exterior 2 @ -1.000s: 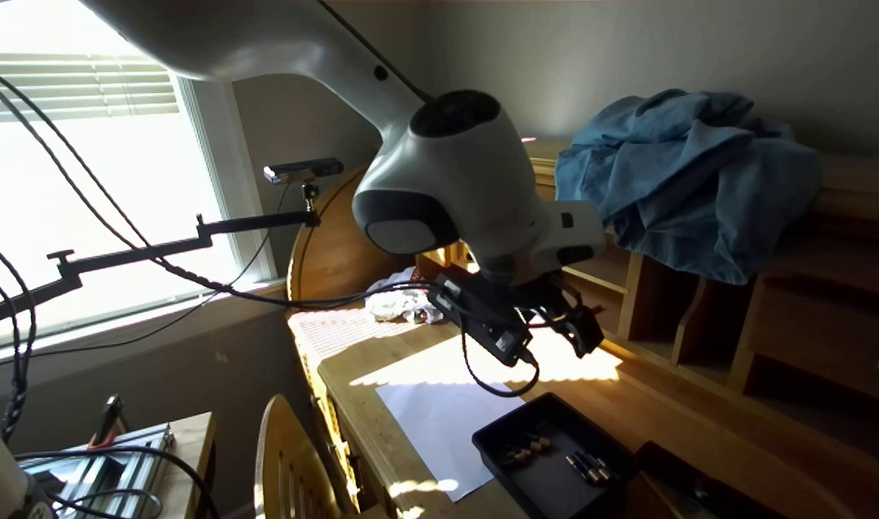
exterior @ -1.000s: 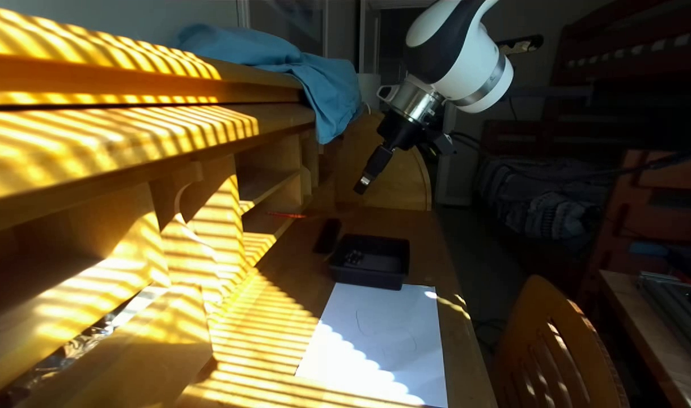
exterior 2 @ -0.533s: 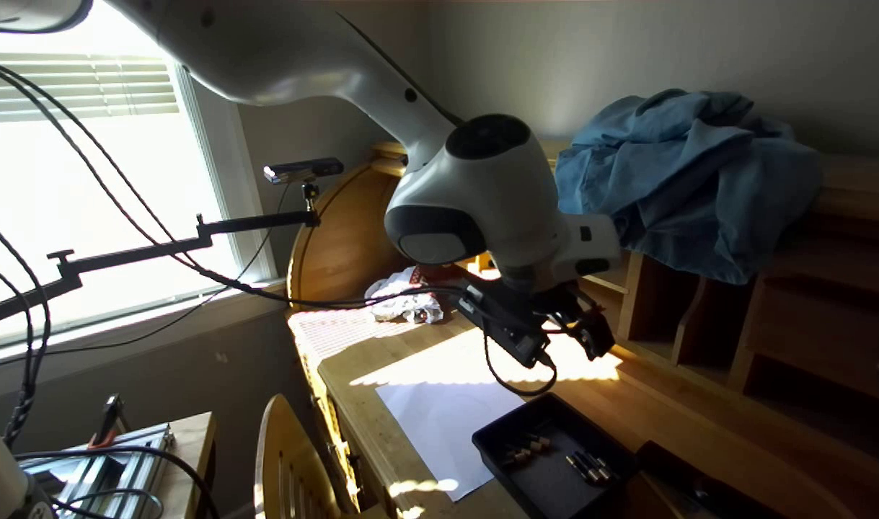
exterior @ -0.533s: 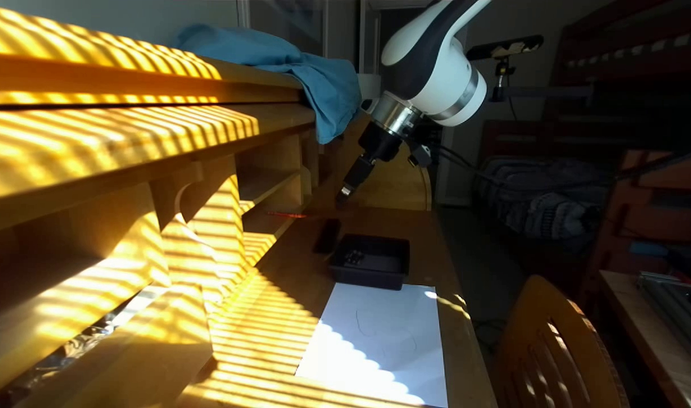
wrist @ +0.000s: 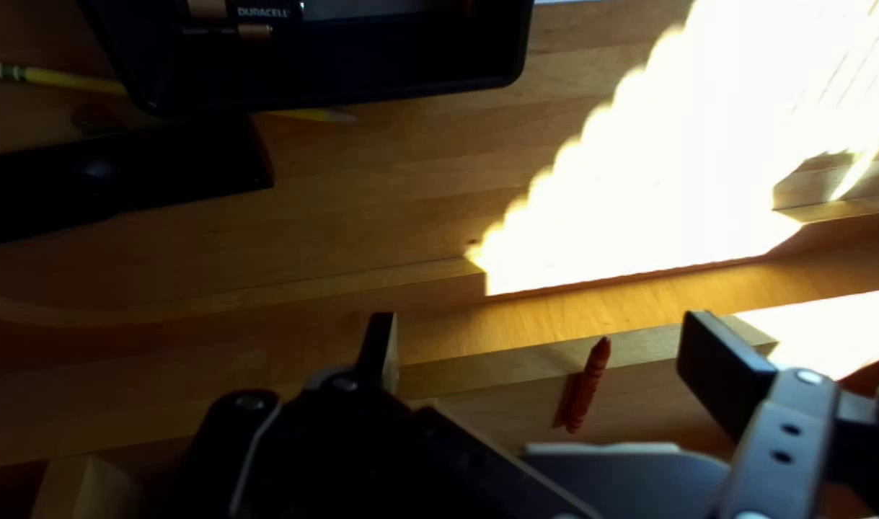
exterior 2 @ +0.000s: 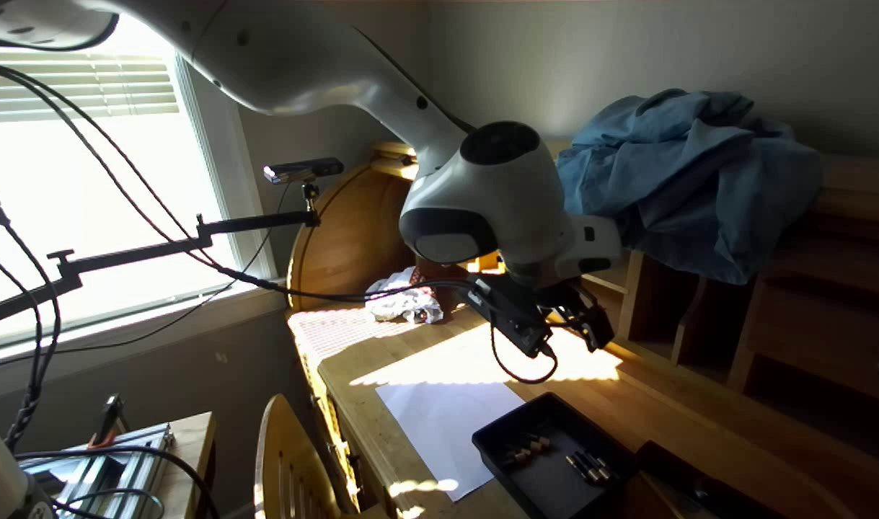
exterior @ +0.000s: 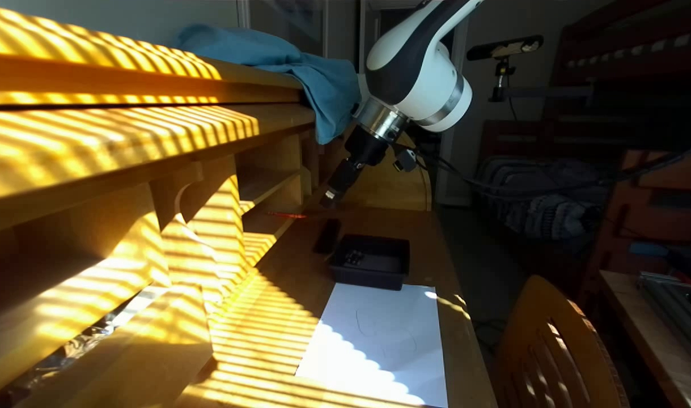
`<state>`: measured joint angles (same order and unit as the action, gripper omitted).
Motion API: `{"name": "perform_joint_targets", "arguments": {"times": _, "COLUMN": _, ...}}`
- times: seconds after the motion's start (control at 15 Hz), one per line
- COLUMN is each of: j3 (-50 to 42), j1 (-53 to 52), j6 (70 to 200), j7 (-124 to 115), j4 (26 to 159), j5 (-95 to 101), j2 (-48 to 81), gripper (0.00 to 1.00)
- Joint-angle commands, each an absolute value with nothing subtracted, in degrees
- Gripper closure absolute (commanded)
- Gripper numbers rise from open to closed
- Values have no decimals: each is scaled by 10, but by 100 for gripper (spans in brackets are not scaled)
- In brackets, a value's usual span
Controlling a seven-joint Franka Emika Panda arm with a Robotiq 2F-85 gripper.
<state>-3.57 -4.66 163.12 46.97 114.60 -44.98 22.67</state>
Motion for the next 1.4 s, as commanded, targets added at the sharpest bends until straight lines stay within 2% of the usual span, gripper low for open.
{"name": "perform_joint_targets", "arguments": {"times": 0.0, "j3": -30, "j1": -48, "j6": 1627, "j7": 455, "j4": 1116, "j5": -456, "j2": 249, "gripper": 0}}
{"name": "perform_joint_targets", "arguments": {"times": 1.0, "j3": -40, "j1": -76, "j6": 1616, "j7": 421, "j4": 1048, "j5": -436, "j2": 306, "gripper": 0}}
{"name": "perform_joint_targets", "arguments": {"times": 1.07, "j3": -41, "j1": -77, "j6": 1616, "j7": 420, "j4": 1046, "j5": -436, "j2": 309, "gripper": 18}}
{"name": "perform_joint_targets", "arguments": {"times": 1.33, "j3": -43, "j1": -80, "j6": 1621, "j7": 419, "j4": 1041, "j5": -435, "j2": 314, "gripper": 50}}
